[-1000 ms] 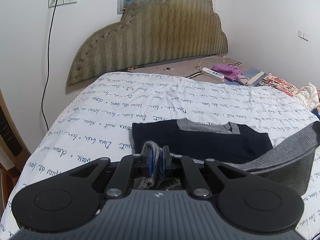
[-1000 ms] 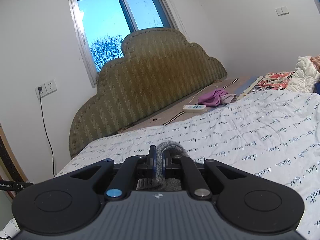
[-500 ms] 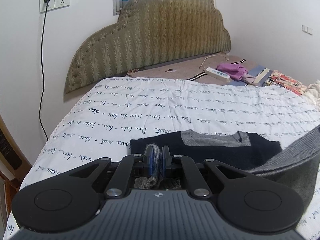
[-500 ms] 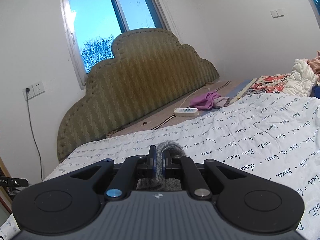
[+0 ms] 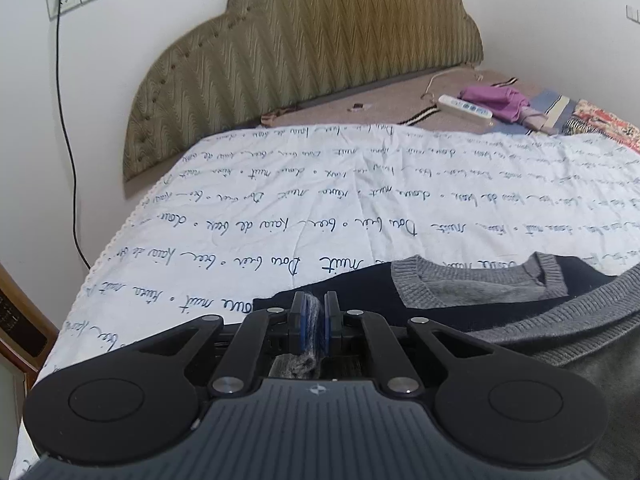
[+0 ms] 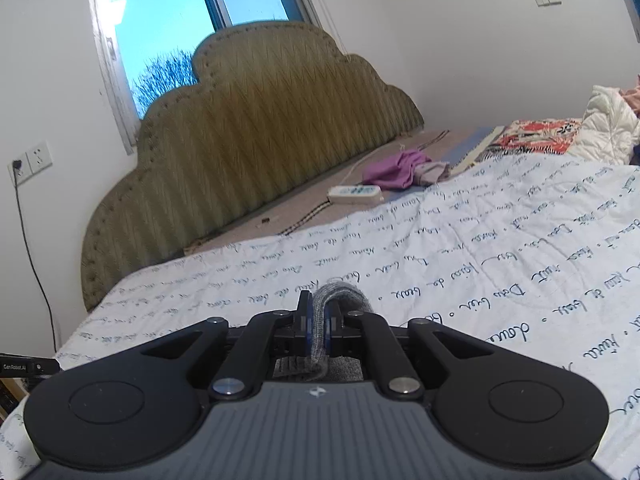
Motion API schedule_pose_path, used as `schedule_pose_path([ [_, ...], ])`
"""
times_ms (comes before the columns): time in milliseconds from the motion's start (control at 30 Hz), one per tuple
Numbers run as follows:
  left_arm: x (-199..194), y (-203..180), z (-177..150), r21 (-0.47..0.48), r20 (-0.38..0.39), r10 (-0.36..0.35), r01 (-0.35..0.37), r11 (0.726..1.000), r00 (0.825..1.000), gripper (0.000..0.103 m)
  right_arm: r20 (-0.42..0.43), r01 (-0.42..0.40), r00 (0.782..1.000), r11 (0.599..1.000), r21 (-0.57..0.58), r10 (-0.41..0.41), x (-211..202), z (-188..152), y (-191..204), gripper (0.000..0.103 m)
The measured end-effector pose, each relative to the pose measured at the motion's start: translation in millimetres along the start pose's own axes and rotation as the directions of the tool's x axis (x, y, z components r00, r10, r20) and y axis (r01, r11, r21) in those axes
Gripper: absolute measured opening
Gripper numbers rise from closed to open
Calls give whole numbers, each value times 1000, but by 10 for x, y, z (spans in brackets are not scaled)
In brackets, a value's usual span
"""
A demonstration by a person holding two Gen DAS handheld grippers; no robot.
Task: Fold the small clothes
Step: 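Lay the hem over the folded sleeves and open both tools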
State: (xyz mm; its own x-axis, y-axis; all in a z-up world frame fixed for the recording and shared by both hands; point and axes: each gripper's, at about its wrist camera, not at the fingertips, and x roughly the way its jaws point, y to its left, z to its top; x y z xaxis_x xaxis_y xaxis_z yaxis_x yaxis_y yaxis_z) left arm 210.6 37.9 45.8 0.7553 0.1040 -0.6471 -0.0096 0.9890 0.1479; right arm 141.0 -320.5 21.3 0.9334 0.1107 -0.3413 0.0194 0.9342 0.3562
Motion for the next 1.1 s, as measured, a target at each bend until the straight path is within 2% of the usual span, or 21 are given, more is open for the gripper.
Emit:
schedule_pose_path([
  [33,58,-13,9,7,-5,6,-6,1000,1000,2,-9,3,1000,1000,3,-3,44,-11,-11,6],
  [333,454,57,-12,-32,-73,9,-11,999,997,2,-88,26,996,999,29,-24,405,-106,-94,6],
  [500,426,214,-60,-50,-79,7,-11,999,997,3,-121,29,992,999,38,-24,518,-123,-126,6],
  [600,334,390,-33,-83,-67,30,-36,996,997,4,-135,25,991,998,53,-18,559,-113,-155,6],
  [700,220,573,-15,-110,-64,27,-34,993,998,12,-150,24,989,997,68,-14,605,-115,-179,6],
  [767,141,601,-47,-66,-60,19,-23,998,998,13,-156,27,988,998,63,-17,630,-120,-185,6],
  [833,72,571,-115,-3,-51,18,-18,1000,999,31,-167,27,986,997,69,-15,652,-125,-203,6],
  [900,26,556,-204,36,-64,-16,19,999,998,48,-179,25,984,996,85,-9,663,-133,-227,6],
  [967,-17,555,-298,31,-100,-100,103,994,990,48,-185,28,983,996,85,-12,671,-140,-238,6],
  [1033,-66,560,-371,-1,-128,-198,200,980,972,48,-189,28,982,996,79,-12,668,-147,-233,6],
  [1100,-68,542,-426,-31,-146,-263,261,965,954,48,-189,28,982,997,74,-14,664,-154,-225,6],
])
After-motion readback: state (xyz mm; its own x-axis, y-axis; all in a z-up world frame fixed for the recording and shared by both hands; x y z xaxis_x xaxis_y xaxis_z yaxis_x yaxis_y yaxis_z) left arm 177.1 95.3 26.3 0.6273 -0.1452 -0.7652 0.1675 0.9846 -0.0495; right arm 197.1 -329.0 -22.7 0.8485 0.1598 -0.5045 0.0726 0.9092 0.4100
